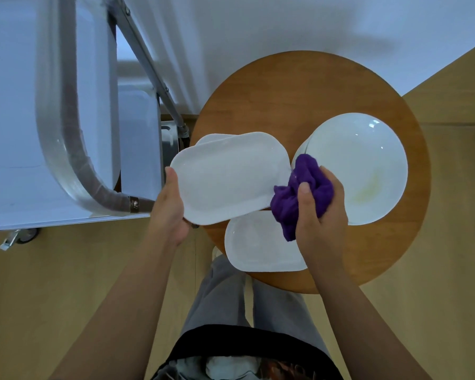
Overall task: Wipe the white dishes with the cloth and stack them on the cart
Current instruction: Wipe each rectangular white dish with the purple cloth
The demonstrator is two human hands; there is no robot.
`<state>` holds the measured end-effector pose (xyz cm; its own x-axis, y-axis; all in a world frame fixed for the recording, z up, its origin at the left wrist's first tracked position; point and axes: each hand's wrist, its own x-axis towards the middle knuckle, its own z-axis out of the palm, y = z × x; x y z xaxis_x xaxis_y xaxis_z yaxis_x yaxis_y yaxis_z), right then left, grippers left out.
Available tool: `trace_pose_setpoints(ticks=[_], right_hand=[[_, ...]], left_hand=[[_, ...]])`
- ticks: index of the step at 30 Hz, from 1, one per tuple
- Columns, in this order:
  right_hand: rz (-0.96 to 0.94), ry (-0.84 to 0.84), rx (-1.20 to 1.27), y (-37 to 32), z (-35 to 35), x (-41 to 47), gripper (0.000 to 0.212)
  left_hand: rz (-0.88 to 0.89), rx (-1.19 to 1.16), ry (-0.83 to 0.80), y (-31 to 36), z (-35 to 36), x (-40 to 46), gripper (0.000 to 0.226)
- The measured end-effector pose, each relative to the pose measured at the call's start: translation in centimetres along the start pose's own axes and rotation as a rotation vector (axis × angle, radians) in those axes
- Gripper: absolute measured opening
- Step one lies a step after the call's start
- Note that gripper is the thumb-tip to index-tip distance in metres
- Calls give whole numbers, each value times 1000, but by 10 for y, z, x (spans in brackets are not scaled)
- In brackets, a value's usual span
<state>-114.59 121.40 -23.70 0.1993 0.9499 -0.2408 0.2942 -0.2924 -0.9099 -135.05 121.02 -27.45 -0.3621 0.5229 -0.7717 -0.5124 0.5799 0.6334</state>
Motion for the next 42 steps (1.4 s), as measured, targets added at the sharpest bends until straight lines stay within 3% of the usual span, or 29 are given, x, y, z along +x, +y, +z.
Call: trace_pose_setpoints(ticks=[11,15,20,26,31,35,37,40,42], right_hand=[[-73,169,-538,-8,57,7,61],[-253,24,-484,-25,75,-8,61],[-359,-308,-241,-33,82,-32,53],[-394,-649,-240,-31,57,-24,49],[-495,-722,-300,-21,36,-13,40],[-610,-628,-377,1,7,-17,42],[-420,-574,-399,11,-8,-15,38],[199,-433,-60,4,-13,-9,23],[284,-251,193,-13,-6,-8,26]], left_hand=[[93,-83,-214,-21,6,-43,55],[78,-45,-302,-25,18,-51,68],[132,-133,-372,-16,17,-53,59],[51,-90,-273,-12,9,-40,64],[-27,-20,-180,-14,8,-38,74],[7,122,-84,-1,-2,-35,55],[-12,192,-36,7,-8,-34,54],[22,356,-40,9,-8,-38,56],[56,410,-71,6,-2,-44,54]])
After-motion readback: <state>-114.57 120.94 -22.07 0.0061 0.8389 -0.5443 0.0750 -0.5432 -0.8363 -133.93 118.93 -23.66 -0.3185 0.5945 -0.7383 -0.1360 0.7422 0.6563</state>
